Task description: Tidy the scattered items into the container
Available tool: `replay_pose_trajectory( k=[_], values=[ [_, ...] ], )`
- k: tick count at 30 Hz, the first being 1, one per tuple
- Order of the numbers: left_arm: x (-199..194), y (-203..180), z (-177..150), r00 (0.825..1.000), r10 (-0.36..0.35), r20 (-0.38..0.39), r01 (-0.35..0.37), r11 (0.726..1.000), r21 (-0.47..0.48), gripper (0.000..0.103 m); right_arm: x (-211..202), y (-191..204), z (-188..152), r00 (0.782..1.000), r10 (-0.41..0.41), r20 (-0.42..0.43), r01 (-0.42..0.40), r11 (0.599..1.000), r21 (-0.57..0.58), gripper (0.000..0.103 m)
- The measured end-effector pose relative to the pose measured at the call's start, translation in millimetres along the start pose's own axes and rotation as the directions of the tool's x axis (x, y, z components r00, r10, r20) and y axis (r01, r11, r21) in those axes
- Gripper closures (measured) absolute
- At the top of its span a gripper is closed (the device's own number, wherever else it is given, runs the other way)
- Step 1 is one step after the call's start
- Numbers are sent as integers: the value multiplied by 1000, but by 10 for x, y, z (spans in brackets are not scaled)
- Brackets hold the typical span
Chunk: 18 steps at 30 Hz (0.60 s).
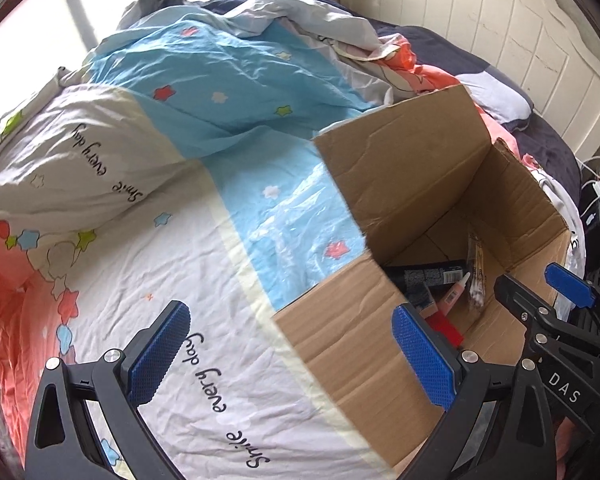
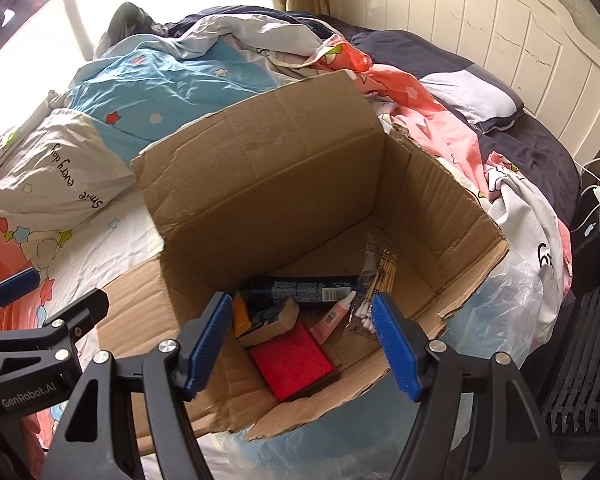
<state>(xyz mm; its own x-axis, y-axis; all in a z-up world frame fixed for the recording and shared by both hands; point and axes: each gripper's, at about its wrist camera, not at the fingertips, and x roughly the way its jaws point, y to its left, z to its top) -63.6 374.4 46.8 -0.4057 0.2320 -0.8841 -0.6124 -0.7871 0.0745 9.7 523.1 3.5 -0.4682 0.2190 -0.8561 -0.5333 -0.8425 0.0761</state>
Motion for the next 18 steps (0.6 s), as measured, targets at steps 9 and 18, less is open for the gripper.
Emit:
replay_pose_trajectory(
  k=[9, 18],
  values=[
    [-113, 388, -246, 999, 39, -11, -39, 998, -58, 0, -110, 334, -151, 999, 33, -6, -33, 998, -54, 35],
    [-257, 815, -522, 996, 89, -12, -90, 992, -91, 0, -196, 670, -284, 999, 54, -5, -54, 991, -121, 35]
  ],
)
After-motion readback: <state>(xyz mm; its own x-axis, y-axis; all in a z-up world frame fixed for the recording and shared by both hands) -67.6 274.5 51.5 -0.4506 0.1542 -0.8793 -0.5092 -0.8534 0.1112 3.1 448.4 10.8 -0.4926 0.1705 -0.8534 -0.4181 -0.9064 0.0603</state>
